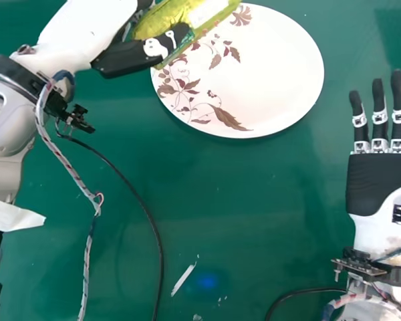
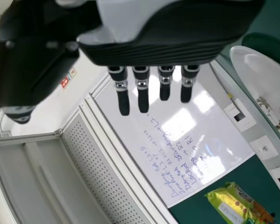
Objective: Pick up biscuit and place it in the plate
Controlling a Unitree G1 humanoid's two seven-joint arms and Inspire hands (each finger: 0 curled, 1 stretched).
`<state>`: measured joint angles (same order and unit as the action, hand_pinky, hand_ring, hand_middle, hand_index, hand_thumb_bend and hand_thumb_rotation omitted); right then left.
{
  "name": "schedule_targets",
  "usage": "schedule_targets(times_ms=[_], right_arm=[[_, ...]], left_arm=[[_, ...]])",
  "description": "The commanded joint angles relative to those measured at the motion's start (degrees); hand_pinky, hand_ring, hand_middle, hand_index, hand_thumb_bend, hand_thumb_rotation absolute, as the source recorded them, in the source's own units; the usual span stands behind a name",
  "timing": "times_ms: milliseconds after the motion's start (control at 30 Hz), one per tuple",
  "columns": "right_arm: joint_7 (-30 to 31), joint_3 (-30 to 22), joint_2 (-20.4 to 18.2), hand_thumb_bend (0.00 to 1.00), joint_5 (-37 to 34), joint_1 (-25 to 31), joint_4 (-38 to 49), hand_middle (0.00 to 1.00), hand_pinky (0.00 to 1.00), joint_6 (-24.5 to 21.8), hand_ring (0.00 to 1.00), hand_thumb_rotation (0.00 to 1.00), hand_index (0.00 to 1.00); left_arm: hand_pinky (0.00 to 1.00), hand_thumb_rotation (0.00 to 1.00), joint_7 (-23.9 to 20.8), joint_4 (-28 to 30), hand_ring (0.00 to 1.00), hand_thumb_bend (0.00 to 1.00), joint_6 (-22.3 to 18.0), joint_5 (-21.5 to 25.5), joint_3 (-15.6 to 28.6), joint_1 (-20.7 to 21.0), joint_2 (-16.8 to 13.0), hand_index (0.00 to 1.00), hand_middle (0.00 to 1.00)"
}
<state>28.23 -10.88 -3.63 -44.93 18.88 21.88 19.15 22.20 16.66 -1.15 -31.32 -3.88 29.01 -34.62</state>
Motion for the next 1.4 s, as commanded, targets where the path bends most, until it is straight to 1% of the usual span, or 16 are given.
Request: schedule_targets(times_ms=[0, 200, 267, 500, 600, 700, 900, 1100, 1200, 1367], right_arm=[[0.21, -0.16, -0.96, 0.95, -0.58, 0.43, -0.04, 0.92, 0.87, 0.33, 0.97, 0.42, 0.88], [0.70, -0.06, -0.89, 0.94, -0.57, 0.38, -0.33, 0.91, 0.84, 0.68, 0.94, 0.38, 0.87], [0.07, -0.04, -0.99, 0.95, -0.34, 0.54, -0.18, 0.91, 0.83, 0.43, 0.94, 0.39, 0.87], [0.10, 0.29, -1.46, 0.94, 0.55, 0.84, -0.09, 0.91, 0.80, 1.40, 0.92, 0.39, 0.86], [0.71, 0.45, -1.27, 0.94, 0.24, 0.93, -0.22, 0.90, 0.81, 1.52, 0.92, 0.41, 0.86], [0.48, 0.55, -1.51, 0.94, 0.45, 0.89, -0.30, 0.89, 0.80, 1.85, 0.91, 0.40, 0.85], [0.67, 0.80, -1.72, 0.93, 0.26, 0.91, -0.69, 0.92, 0.86, 2.42, 0.94, 0.43, 0.85], [-0.03, 1.04, -1.76, 0.94, 0.11, 1.51, -0.43, 0.93, 0.88, 2.34, 0.96, 0.45, 0.84], [0.17, 1.06, -1.75, 0.94, -0.35, 1.62, -0.58, 0.91, 0.86, 2.35, 0.95, 0.43, 0.84], [0.62, 1.03, -1.63, 0.93, -0.45, 1.44, -0.92, 0.90, 0.88, 2.81, 0.94, 0.39, 0.83]], left_arm=[[0.01, 0.14, -0.07, -0.72, 0.08, 0.49, -0.84, 0.43, -0.71, 1.30, 0.28, 0.47, 0.18], [0.02, 0.14, 0.13, -1.36, 0.09, 0.49, -1.09, 0.51, -1.32, 2.43, 0.90, 0.47, 0.18], [0.03, 0.14, -0.19, -1.74, 0.10, 0.49, -1.32, 0.23, -1.67, 2.78, 1.03, 0.47, 0.19], [0.02, 0.14, -0.66, -3.93, 0.09, 0.49, -3.83, -0.01, -2.80, 4.07, 1.03, 0.47, 0.18], [0.03, 0.14, -1.40, -5.51, 0.09, 0.49, -4.84, 0.30, -3.00, 4.41, 1.74, 0.47, 0.18], [0.02, 0.14, -2.10, -6.83, 0.09, 0.49, -5.63, 0.13, -3.22, 4.70, 2.39, 0.47, 0.18], [0.02, 0.14, -0.73, -7.74, 0.09, 0.49, -5.32, 0.54, -4.15, 5.59, 3.08, 0.47, 0.18], [0.02, 0.14, -0.10, -8.52, 0.08, 0.49, -4.82, -0.28, -5.14, 6.54, 3.14, 0.47, 0.17], [0.02, 0.14, 0.04, -8.92, 0.09, 0.49, -4.82, -0.65, -5.69, 6.82, 3.24, 0.47, 0.18], [0.02, 0.14, -0.47, -10.21, 0.09, 0.49, -5.19, -1.74, -6.52, 6.54, 3.13, 0.47, 0.18]])
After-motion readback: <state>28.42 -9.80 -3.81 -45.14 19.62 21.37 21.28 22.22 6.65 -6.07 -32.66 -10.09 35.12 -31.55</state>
